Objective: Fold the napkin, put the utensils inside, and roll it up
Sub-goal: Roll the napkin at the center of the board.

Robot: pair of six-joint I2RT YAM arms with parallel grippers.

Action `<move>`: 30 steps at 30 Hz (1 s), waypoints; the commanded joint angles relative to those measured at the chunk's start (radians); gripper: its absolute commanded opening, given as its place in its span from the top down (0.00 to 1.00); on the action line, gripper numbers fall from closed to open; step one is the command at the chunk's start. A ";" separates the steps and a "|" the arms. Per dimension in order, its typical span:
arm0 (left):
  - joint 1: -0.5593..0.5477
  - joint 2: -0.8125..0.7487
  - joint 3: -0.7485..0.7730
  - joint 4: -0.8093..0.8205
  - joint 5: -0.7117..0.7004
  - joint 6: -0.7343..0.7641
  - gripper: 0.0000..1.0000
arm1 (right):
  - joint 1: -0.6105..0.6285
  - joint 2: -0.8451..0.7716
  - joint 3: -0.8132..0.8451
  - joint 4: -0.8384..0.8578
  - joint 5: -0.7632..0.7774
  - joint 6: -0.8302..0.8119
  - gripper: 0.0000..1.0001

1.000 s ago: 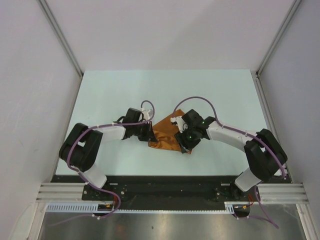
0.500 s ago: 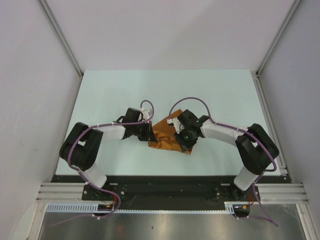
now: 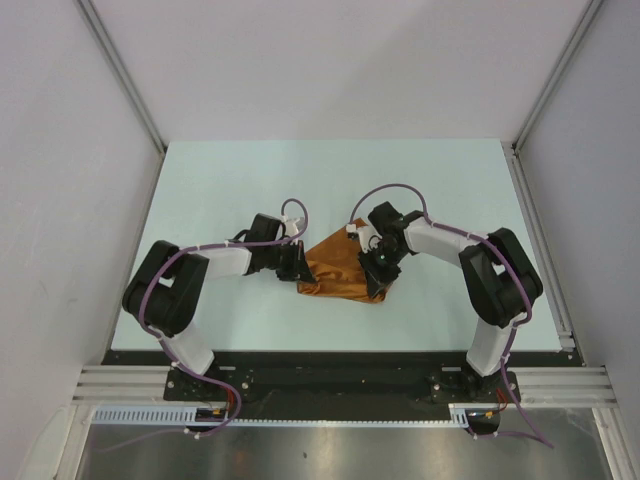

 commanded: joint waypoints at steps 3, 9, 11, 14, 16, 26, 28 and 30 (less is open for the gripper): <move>0.016 0.074 -0.013 -0.048 -0.178 0.053 1.00 | -0.056 0.068 0.069 -0.089 -0.004 -0.031 0.76; 0.017 0.085 -0.014 -0.049 -0.175 0.052 1.00 | -0.111 0.027 0.058 -0.066 0.030 0.027 0.58; 0.016 0.084 -0.014 -0.048 -0.172 0.050 1.00 | -0.131 -0.045 0.034 -0.041 0.039 0.050 0.49; 0.016 0.082 -0.016 -0.048 -0.170 0.048 1.00 | -0.144 -0.161 0.000 -0.015 0.042 0.093 0.35; 0.016 0.082 -0.018 -0.048 -0.169 0.047 1.00 | -0.145 -0.206 -0.042 -0.014 0.038 0.107 0.26; 0.016 0.081 -0.019 -0.046 -0.167 0.045 1.00 | -0.148 -0.349 -0.298 0.167 -0.095 0.330 0.20; 0.016 0.082 -0.019 -0.046 -0.166 0.044 1.00 | -0.148 -0.346 -0.324 0.227 -0.105 0.357 0.20; 0.017 0.081 -0.019 -0.046 -0.167 0.044 1.00 | -0.148 -0.331 -0.329 0.258 -0.097 0.383 0.20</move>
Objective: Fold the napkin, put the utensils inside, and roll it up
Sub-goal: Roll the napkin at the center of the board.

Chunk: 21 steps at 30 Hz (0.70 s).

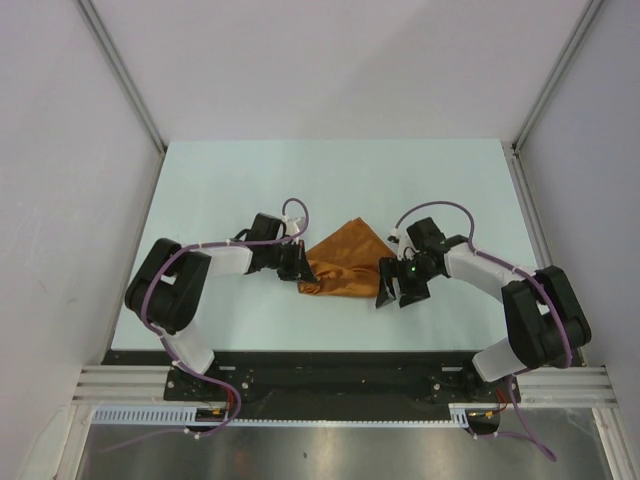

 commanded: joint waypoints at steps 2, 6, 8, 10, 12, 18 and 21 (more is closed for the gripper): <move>0.014 0.058 -0.031 -0.054 -0.193 0.052 1.00 | 0.000 -0.009 -0.011 0.193 -0.038 0.114 0.21; 0.013 0.058 -0.031 -0.054 -0.194 0.055 1.00 | -0.001 0.014 -0.011 0.247 -0.009 0.138 0.24; 0.013 0.061 -0.031 -0.054 -0.194 0.053 1.00 | -0.003 0.042 -0.010 0.267 -0.005 0.160 0.26; 0.013 0.063 -0.030 -0.053 -0.194 0.053 1.00 | -0.005 0.074 -0.008 0.282 -0.011 0.174 0.30; 0.014 0.065 -0.030 -0.054 -0.196 0.055 1.00 | -0.008 0.085 -0.013 0.303 -0.016 0.195 0.32; 0.014 0.068 -0.030 -0.051 -0.190 0.053 1.00 | -0.011 0.099 -0.011 0.273 0.044 0.218 0.45; 0.014 0.068 -0.030 -0.051 -0.188 0.052 1.00 | -0.023 0.102 -0.017 0.265 0.057 0.235 0.49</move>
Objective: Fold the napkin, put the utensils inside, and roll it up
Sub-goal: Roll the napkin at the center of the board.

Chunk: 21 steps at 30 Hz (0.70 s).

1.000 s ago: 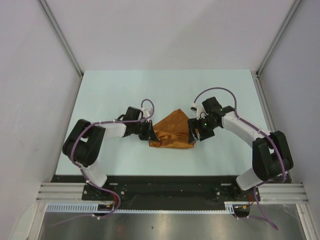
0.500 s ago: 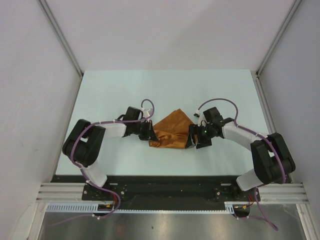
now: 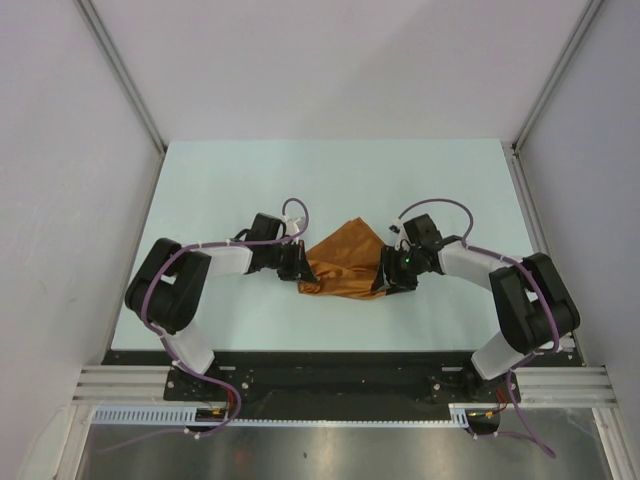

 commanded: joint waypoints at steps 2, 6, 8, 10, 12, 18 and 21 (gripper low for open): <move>0.012 0.067 -0.030 -0.054 -0.193 0.052 1.00 | -0.026 0.007 0.003 -0.004 0.045 0.044 0.48; 0.014 0.072 -0.027 -0.057 -0.191 0.052 1.00 | -0.026 -0.080 0.020 -0.079 0.105 -0.006 0.35; 0.014 0.076 -0.019 -0.069 -0.190 0.052 1.00 | -0.028 -0.128 0.046 -0.120 0.153 -0.048 0.31; 0.015 0.086 -0.011 -0.080 -0.181 0.049 1.00 | -0.019 -0.214 0.063 -0.117 0.191 -0.072 0.27; 0.018 0.095 -0.007 -0.082 -0.162 0.041 1.00 | 0.035 -0.286 0.083 -0.082 0.222 -0.129 0.23; 0.043 0.115 0.010 -0.114 -0.148 0.027 1.00 | 0.358 -0.283 0.118 0.062 0.454 -0.358 0.20; 0.046 0.124 0.025 -0.125 -0.142 0.026 1.00 | 0.498 -0.210 0.143 0.102 0.615 -0.454 0.21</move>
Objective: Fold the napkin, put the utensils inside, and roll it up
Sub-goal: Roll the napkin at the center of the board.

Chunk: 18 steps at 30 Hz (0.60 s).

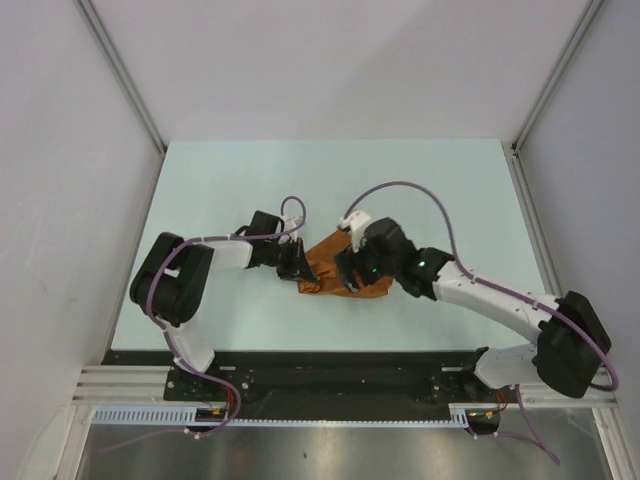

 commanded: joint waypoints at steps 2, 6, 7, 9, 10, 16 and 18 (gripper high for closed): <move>0.017 0.084 -0.006 -0.096 -0.202 0.050 1.00 | 0.217 0.122 0.037 0.118 0.320 -0.246 0.21; 0.022 0.094 0.017 -0.120 -0.206 0.049 1.00 | 0.309 0.199 0.037 0.172 0.380 -0.306 0.22; 0.022 0.098 0.022 -0.125 -0.206 0.049 1.00 | 0.332 0.223 0.035 0.178 0.386 -0.317 0.23; 0.023 0.104 0.032 -0.135 -0.204 0.047 1.00 | 0.354 0.255 0.029 0.195 0.428 -0.340 0.24; 0.023 0.106 0.036 -0.139 -0.202 0.049 1.00 | 0.375 0.281 0.025 0.203 0.440 -0.350 0.26; 0.023 0.113 0.051 -0.157 -0.202 0.052 1.00 | 0.395 0.358 0.009 0.235 0.501 -0.401 0.34; 0.025 0.118 0.056 -0.162 -0.202 0.052 1.00 | 0.395 0.375 0.005 0.240 0.500 -0.409 0.37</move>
